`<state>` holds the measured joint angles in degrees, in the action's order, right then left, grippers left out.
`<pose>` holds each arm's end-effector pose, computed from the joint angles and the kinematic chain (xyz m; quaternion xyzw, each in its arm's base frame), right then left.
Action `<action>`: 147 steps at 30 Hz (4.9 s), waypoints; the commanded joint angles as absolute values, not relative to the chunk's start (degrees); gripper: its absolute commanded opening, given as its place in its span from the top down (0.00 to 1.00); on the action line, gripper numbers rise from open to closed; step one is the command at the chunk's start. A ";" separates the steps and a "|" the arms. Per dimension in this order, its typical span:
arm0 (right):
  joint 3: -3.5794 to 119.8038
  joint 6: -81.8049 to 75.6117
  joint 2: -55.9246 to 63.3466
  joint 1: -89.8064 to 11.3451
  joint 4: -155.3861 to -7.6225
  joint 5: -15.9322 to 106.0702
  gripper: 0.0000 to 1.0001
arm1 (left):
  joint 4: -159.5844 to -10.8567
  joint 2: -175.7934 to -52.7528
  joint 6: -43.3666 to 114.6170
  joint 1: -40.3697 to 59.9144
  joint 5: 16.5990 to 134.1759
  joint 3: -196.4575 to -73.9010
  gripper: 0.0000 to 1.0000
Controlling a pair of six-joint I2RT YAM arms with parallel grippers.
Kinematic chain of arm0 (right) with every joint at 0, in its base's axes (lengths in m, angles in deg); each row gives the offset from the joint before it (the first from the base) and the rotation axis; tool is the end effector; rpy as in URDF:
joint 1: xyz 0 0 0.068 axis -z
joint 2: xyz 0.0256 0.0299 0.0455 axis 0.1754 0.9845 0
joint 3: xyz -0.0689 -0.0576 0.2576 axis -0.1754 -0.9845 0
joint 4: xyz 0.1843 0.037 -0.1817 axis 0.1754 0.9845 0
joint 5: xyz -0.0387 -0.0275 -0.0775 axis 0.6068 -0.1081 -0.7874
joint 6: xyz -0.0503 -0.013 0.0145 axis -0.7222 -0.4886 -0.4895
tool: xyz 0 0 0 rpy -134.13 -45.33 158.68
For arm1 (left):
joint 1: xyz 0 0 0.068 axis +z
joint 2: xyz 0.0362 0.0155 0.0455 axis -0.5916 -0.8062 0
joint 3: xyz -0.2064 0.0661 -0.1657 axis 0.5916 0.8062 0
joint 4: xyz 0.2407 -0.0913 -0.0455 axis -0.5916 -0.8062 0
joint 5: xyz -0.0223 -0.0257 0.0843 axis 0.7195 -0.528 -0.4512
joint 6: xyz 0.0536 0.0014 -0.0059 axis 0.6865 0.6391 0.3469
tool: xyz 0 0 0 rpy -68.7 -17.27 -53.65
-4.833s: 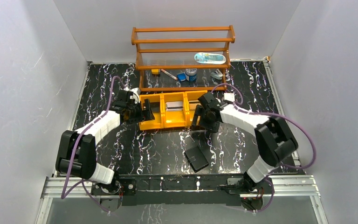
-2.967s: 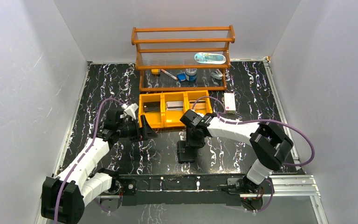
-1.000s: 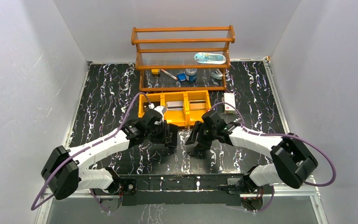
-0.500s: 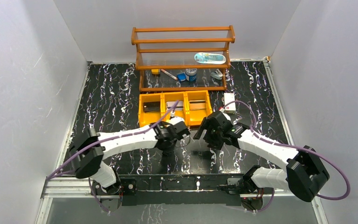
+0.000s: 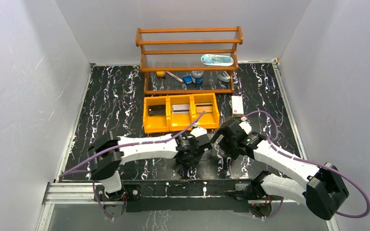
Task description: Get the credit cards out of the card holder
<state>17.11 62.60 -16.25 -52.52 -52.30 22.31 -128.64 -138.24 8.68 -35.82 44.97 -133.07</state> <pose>0.1529 0.1271 0.1990 0.2832 0.9063 0.1747 0.2607 0.1178 -0.3208 0.2054 0.2484 0.9355 -0.0280 0.2497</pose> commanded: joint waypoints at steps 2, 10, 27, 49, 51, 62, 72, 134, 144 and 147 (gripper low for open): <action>13.38 65.74 -22.67 -52.22 -57.55 19.83 0.02 | -125.90 -123.60 7.92 -33.23 43.54 -126.69 0.25; 4.45 64.75 -26.37 -52.09 -77.74 36.21 0.06 | -116.51 -107.63 10.52 -17.95 58.12 -111.47 0.20; 26.28 57.31 4.40 -61.36 -62.59 35.53 0.36 | -108.44 -101.01 8.03 -2.17 71.35 -101.25 0.02; 45.82 42.37 14.33 -65.08 -47.94 28.48 0.45 | -104.43 -93.93 0.45 -1.87 70.16 -94.43 0.15; 45.96 45.12 14.72 -66.91 -48.52 29.26 0.46 | -107.02 -92.03 -1.16 -1.88 66.50 -93.75 0.21; 54.30 49.82 28.82 -71.61 -40.95 25.20 0.56 | -112.29 -87.72 -2.01 -1.87 60.35 -94.12 0.26; 53.18 49.53 27.29 -71.89 -40.76 23.67 0.57 | -109.76 -88.92 1.16 -1.87 64.75 -94.58 0.33; 25.92 53.16 8.43 -66.47 -76.97 41.68 0.92 | -102.13 -93.17 3.70 -1.87 77.92 -92.97 0.37; 21.55 55.51 8.57 -64.81 -81.14 44.13 0.92 | -89.78 -106.44 2.29 -2.37 91.07 -92.01 0.35; 20.52 56.11 8.26 -64.23 -82.42 44.92 0.92 | -88.33 -109.53 2.12 -3.02 91.40 -91.62 0.38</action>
<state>22.60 54.88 9.24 -64.71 -80.65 43.30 -92.10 -107.25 2.41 -2.27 87.42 -92.37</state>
